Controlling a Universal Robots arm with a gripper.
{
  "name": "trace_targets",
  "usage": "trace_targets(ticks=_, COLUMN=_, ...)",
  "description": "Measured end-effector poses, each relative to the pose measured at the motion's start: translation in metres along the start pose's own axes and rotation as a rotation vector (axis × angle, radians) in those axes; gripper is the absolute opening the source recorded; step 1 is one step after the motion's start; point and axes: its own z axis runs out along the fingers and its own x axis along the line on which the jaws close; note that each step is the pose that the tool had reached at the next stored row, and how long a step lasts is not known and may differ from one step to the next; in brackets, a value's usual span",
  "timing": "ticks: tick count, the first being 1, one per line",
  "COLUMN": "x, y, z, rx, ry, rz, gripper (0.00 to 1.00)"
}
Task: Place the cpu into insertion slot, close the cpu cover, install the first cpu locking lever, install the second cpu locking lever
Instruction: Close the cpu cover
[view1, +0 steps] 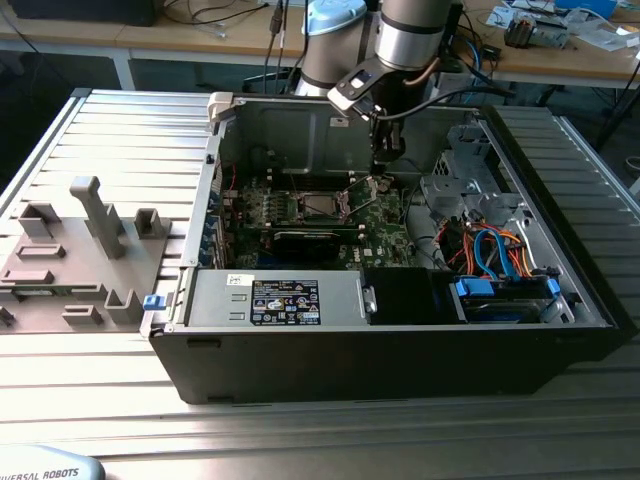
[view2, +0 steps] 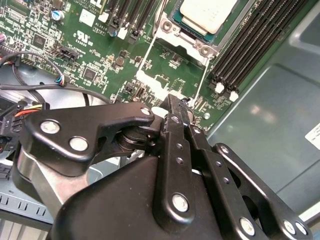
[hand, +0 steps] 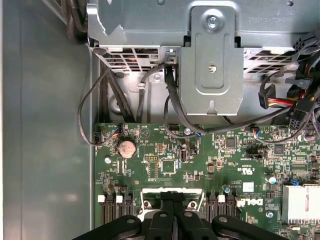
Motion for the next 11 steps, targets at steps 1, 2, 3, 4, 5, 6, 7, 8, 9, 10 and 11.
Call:
trace_targets(ticks=1, x=0.0000, y=0.0004, z=0.0000, rx=0.0000, ry=0.0000, rz=0.000, gripper=0.11)
trace_targets(ticks=2, x=0.0000, y=0.0007, z=0.0000, rx=0.0001, ry=0.0000, rz=0.000, gripper=0.11)
trace_targets(ticks=3, x=0.0000, y=0.0012, z=0.0000, rx=0.0001, ry=0.0000, rz=0.000, gripper=0.11)
trace_targets(ticks=4, x=0.0000, y=0.0015, z=0.0000, rx=0.0000, ry=0.0001, rz=0.000, gripper=0.11)
trace_targets(ticks=5, x=0.0000, y=0.0020, z=0.0001, rx=0.0000, ry=0.0000, rz=0.000, gripper=0.11)
trace_targets(ticks=6, x=0.0000, y=0.0024, z=0.0000, rx=0.0001, ry=0.0000, rz=0.000, gripper=0.11)
trace_targets(ticks=7, x=0.0000, y=0.0029, z=0.0000, rx=0.0001, ry=0.0000, rz=0.000, gripper=0.11)
trace_targets(ticks=8, x=0.0000, y=0.0034, z=0.0001, rx=0.0000, ry=0.0000, rz=0.000, gripper=0.11)
trace_targets(ticks=9, x=0.0000, y=0.0047, z=0.0001, rx=0.0001, ry=0.0000, rz=0.000, gripper=0.11)
trace_targets(ticks=10, x=0.0000, y=0.0055, z=0.0001, rx=0.0000, ry=0.0000, rz=0.000, gripper=0.11)
trace_targets(ticks=11, x=0.0000, y=0.0066, z=0.0001, rx=0.0001, ry=0.0000, rz=0.000, gripper=0.11)
